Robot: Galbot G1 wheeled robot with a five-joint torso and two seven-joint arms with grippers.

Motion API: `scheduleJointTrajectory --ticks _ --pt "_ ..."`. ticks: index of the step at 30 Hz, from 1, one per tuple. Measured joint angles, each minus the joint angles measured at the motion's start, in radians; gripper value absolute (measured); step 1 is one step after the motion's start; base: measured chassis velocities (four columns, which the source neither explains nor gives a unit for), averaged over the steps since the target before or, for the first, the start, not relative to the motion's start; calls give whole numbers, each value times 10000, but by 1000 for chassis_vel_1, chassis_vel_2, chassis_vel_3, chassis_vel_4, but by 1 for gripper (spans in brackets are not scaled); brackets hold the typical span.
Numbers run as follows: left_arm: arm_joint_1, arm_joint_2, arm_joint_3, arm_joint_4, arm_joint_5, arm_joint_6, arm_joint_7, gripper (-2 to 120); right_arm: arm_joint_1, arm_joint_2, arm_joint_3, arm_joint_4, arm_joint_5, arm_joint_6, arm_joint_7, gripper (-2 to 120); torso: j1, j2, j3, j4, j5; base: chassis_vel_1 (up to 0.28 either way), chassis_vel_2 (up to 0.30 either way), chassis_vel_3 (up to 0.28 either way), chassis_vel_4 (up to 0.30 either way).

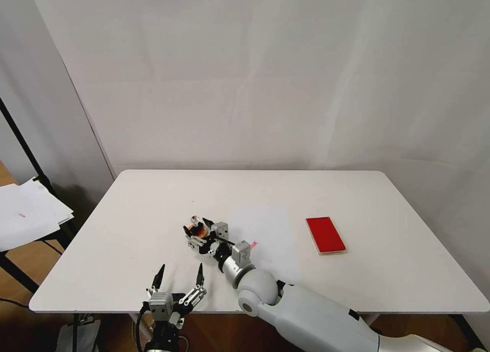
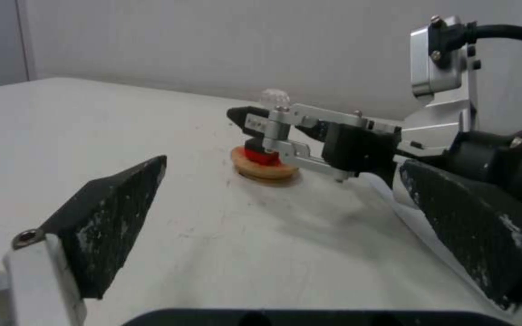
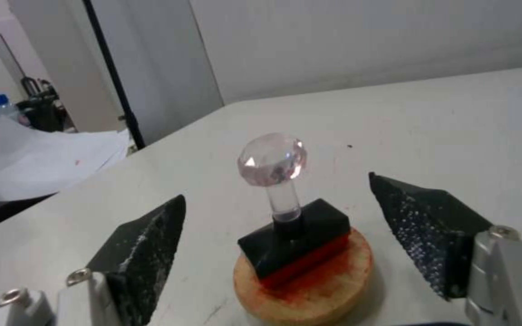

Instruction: Pick up the stamp from the ink pad and place it onto another ink pad.

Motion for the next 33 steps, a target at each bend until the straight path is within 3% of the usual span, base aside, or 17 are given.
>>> scheduleJointTrajectory --ticks 5,8,12,14,17,23,26,28,33 --pt "-1 0 -1 0 0 0 0 102 -125 -691 744 973 -49 -375 304 97 0 0 0 1 2 0 0 0 0" --pt "0 0 -1 0 0 0 0 102 -202 -1142 1248 1462 -54 -627 444 99 0 0 0 1 3 0 0 0 0" --pt "0 1 -1 0 0 0 0 102 -1573 -3146 3786 3463 -489 -1197 772 100 1 2 0 -3 3 0 0 0 0" --pt "1 0 0 0 -1 0 0 102 -2131 -3504 4278 3835 -664 -1201 784 100 2 2 0 -3 6 0 0 0 0" --pt "-1 0 0 0 0 0 1 102 -4905 -4327 6448 5108 -1730 -1139 831 100 0 2 -1 -3 7 0 0 0 0" --pt "0 -1 0 0 0 0 0 102 -8884 -3868 8662 6524 -3486 -843 1211 100 -3 3 -2 -6 10 0 0 0 0" --pt "0 1 1 0 0 0 1 102 -9864 -3391 8998 6930 -4187 -810 1297 100 -5 4 -3 -3 -8 0 0 0 0" --pt "0 -5 0 0 0 0 0 102 -10792 -2589 9126 7072 -5254 -556 1330 100 -3 3 -2 3 2 0 0 0 0" --pt "-1 1 0 0 0 0 0 102 -11781 -1513 9092 6958 -6348 9 1282 100 -1 3 -2 -1 -1 0 0 0 0"
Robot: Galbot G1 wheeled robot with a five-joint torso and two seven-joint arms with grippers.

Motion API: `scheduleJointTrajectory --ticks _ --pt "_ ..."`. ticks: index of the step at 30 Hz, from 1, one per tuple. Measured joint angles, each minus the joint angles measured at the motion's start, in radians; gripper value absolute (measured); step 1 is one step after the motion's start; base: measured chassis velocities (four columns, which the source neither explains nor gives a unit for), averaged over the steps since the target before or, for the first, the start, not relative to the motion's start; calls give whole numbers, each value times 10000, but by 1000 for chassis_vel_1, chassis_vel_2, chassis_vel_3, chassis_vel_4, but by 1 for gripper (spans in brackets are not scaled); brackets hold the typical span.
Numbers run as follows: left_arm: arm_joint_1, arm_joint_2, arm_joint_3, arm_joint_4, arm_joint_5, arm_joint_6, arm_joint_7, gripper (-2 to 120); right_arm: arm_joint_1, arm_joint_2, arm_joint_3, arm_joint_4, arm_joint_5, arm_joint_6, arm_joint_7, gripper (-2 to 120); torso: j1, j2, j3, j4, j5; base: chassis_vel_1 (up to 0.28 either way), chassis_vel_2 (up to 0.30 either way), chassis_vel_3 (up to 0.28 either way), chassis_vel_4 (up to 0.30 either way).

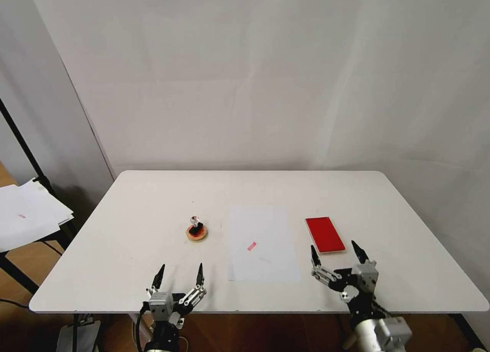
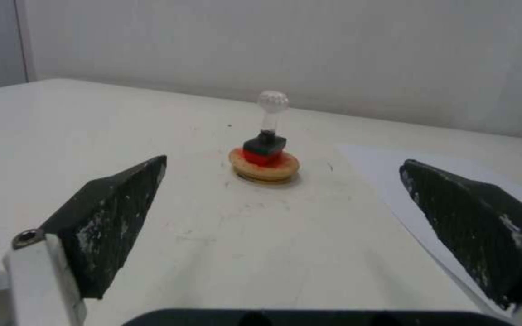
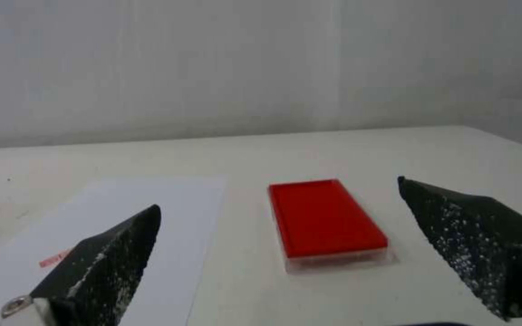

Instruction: Pick up the stamp from the ink pad and place it onto another ink pad.

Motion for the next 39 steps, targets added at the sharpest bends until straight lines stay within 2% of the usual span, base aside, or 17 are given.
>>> scheduleJointTrajectory --ticks 6,17,28,39 --pt "1 -1 -1 0 0 0 0 102 -231 639 -184 -138 -424 253 -111 100 0 -1 1 2 -1 0 0 0 0" --pt "0 -1 -1 0 0 0 0 102 -261 932 -242 -366 -431 426 -149 100 1 -2 2 1 0 0 0 0 0" --pt "0 -1 -1 0 0 0 0 102 48 422 -250 -375 35 337 -120 100 2 -2 2 1 1 0 0 0 0" --pt "1 0 -1 0 0 0 0 102 169 409 -285 -420 141 274 -39 100 2 -2 2 0 1 0 0 0 0"
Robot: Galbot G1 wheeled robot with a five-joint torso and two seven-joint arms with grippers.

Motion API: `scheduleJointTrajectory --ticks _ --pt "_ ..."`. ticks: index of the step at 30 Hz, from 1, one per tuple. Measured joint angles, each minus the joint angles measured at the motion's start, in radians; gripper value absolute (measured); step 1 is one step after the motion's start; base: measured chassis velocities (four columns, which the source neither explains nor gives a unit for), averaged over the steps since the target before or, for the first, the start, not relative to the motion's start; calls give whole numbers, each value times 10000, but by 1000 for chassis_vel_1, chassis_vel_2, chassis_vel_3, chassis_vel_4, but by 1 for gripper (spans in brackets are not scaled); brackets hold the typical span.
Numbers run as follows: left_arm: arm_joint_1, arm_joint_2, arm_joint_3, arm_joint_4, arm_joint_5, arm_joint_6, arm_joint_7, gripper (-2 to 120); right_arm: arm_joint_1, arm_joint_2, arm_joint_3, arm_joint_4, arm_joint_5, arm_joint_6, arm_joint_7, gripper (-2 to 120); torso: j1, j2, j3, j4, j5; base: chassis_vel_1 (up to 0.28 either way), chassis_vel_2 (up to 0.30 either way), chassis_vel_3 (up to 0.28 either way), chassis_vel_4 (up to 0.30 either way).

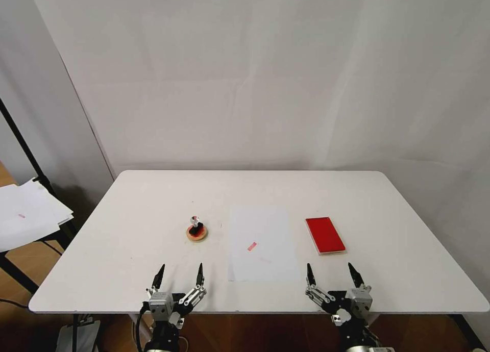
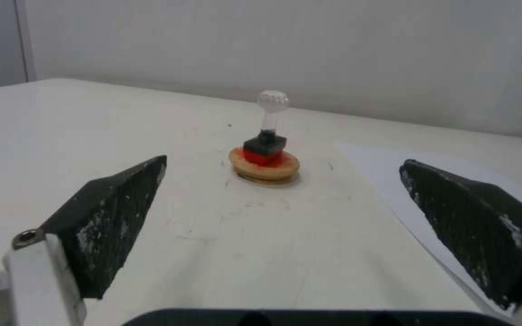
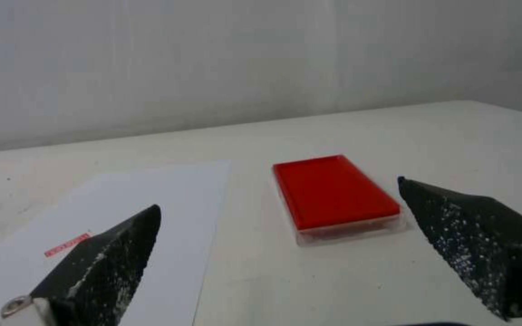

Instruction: Pick up the stamp from the ink pad and place it onto another ink pad.

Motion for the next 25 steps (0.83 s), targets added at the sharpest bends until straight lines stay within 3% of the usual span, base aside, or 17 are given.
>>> scheduleJointTrajectory --ticks 25 --pt "0 0 0 0 0 0 0 102 6 2 -6 -4 8 -13 6 100 0 0 0 0 0 0 0 0 0"
